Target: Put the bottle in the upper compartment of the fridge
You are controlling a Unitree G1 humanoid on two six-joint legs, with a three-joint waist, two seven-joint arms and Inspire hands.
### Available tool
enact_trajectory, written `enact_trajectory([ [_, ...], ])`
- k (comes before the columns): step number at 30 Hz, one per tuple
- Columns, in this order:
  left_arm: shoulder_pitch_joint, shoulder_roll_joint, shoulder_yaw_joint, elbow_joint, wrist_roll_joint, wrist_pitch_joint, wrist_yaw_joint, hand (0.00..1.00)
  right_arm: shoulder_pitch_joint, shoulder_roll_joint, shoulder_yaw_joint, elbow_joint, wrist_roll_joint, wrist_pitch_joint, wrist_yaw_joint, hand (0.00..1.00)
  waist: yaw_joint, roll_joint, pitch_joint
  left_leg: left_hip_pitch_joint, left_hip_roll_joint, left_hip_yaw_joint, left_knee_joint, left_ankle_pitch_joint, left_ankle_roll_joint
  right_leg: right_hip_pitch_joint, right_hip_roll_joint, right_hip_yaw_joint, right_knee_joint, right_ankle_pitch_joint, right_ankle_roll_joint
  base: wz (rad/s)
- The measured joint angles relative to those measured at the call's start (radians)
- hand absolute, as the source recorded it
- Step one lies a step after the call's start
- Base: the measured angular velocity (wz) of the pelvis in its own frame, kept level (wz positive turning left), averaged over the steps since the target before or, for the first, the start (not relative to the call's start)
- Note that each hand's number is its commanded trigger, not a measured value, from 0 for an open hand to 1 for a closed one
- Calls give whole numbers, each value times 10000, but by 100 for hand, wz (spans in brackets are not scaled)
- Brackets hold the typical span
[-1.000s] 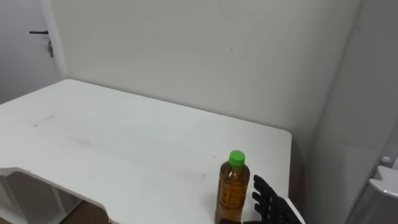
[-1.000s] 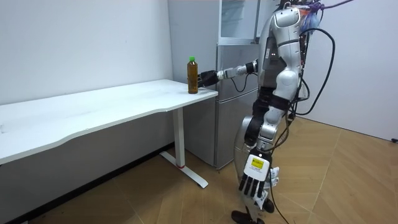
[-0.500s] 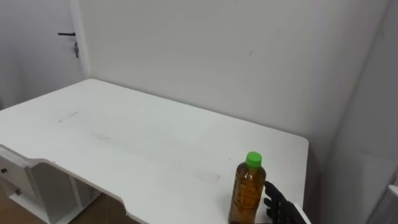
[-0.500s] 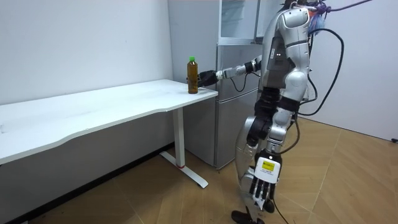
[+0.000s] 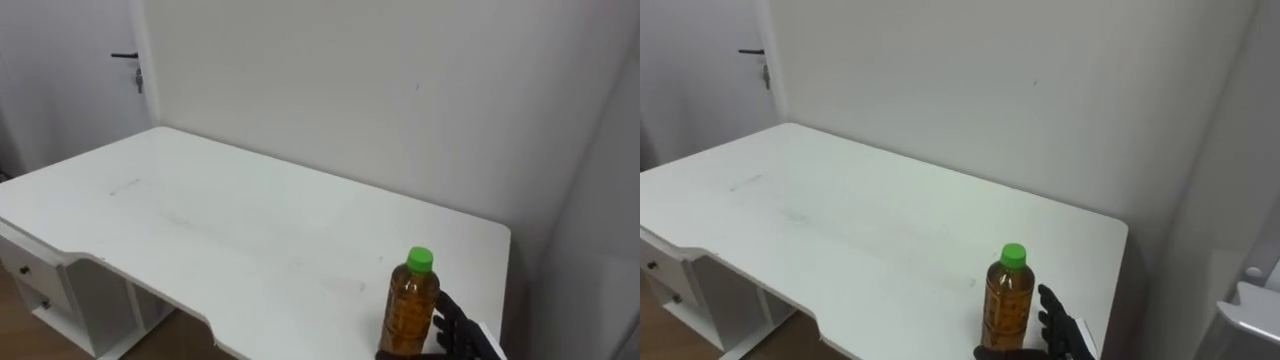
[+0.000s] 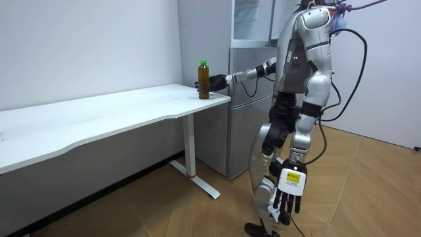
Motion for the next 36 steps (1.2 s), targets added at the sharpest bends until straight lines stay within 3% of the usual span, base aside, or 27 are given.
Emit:
enact_trajectory([
  [9, 13, -1, 0, -129, -148, 83, -48, 0, -377, 0, -11, 41, 452, 32, -224, 0, 52, 158, 7, -141, -7, -15, -3, 8, 6, -81, -16, -134, -8, -9, 14, 3],
  [13, 148, -15, 11, -212, -154, 58, -75, 0, -650, -3, -52, 273, 534, 32, -377, 0, 303, 281, -26, -159, -33, -53, -18, 9, 7, -94, -36, -171, 1, -19, 32, 4],
  [17, 413, -73, 8, -307, -181, 64, -66, 0, -714, -54, -277, 271, 723, 26, -665, 0, 328, 311, -58, -215, -158, -268, -31, 61, 61, -90, -137, -419, 39, -71, 110, 18],
  [30, 814, -76, 41, -723, -358, 6, -52, 0, -727, -294, -392, 277, 1169, 19, -787, 0, 536, 255, -58, -476, -313, -435, 20, 128, 163, -290, -362, -688, 391, -192, 204, 7],
  [31, 824, -73, 43, -746, -363, 6, -37, 0, -747, -310, -390, 277, 1229, 17, -799, 39, 549, 221, -50, -519, -320, -433, 52, 131, 169, -332, -375, -685, 418, -193, 205, 0],
  [33, 842, -73, 46, -824, -362, 7, 3, 0, -755, -324, -390, 278, 1390, 17, -801, 100, 555, 159, -41, -542, -329, -431, 85, 134, 175, -362, -392, -681, 464, -196, 211, 0],
  [36, 858, -73, 45, -1017, -366, 6, 15, 0, -755, -340, -388, 303, 1579, 17, -803, 100, 560, 122, -9, -555, -333, -432, 126, 134, 177, -368, -407, -684, 510, -203, 223, 0],
])
